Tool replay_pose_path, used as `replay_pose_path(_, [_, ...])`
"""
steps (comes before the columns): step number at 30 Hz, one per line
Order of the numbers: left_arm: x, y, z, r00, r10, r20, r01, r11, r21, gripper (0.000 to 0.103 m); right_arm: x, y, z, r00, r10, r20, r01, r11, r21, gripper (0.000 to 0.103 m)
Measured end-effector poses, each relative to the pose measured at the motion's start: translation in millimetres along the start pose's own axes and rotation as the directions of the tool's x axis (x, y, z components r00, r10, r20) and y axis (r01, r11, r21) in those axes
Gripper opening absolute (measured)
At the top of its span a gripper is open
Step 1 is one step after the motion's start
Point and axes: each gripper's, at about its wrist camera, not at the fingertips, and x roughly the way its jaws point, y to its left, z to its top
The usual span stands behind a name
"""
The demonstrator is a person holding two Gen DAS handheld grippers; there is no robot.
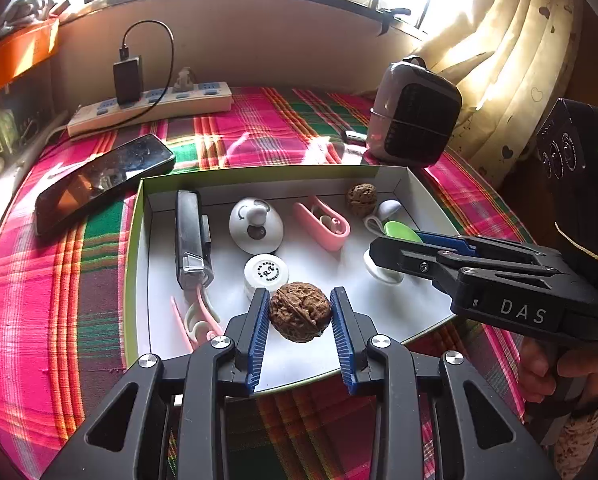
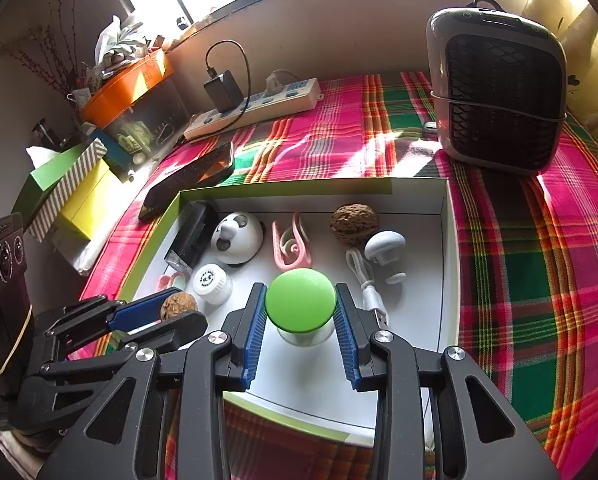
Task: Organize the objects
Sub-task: 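Carry the walnut and green mushroom toy over into the white box, then open both grippers to release the walnut and green toy in the box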
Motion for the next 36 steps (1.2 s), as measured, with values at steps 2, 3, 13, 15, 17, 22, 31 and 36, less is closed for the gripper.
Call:
replay_pose_path(2, [3.6, 0.4, 0.6, 1.000, 0.005, -0.006, -0.005, 1.000, 0.002, 0.029, 1.7, 1.5, -0.4, 1.000, -0.007, -0.001, 0.007, 1.000, -0.014, 0.035])
replay_pose_path(3, [5.5, 0.8, 0.9, 1.000, 0.005, -0.010, -0.005, 1.000, 0.001, 0.029, 2.8, 1.2, -0.5, 1.000, -0.010, -0.004, 0.010, 1.000, -0.015, 0.035])
replay_pose_path(13, [17.8, 2.7, 0.8, 0.999, 0.013, -0.036, -0.013, 1.000, -0.006, 0.029, 6.1, 4.3, -0.8, 0.997, -0.075, 0.015, 0.075, 0.995, -0.063, 0.035])
replay_pose_path(15, [18.3, 2.7, 1.2, 0.999, 0.013, -0.036, -0.014, 1.000, -0.005, 0.029, 6.9, 4.4, -0.6, 0.997, -0.076, 0.014, 0.077, 0.995, -0.065, 0.035])
replay_pose_path(17, [18.9, 2.6, 2.0, 0.999, 0.012, -0.037, -0.012, 1.000, -0.008, 0.029, 7.2, 4.6, -1.4, 0.996, -0.087, 0.018, 0.088, 0.994, -0.071, 0.035])
replay_pose_path(22, [19.4, 2.9, 2.1, 0.999, 0.013, -0.037, -0.014, 1.000, -0.004, 0.029, 8.8, 4.6, -2.9, 0.996, -0.085, 0.017, 0.086, 0.994, -0.070, 0.035])
replay_pose_path(31, [20.9, 2.6, 1.8, 0.999, 0.016, -0.036, -0.016, 1.000, -0.001, 0.029, 10.3, 6.3, -4.7, 0.996, -0.087, 0.014, 0.088, 0.993, -0.074, 0.035])
replay_pose_path(36, [21.0, 2.2, 1.4, 0.999, 0.021, -0.036, -0.021, 1.000, 0.002, 0.029, 10.7, 6.7, -4.9, 0.995, -0.095, 0.015, 0.096, 0.993, -0.075, 0.035])
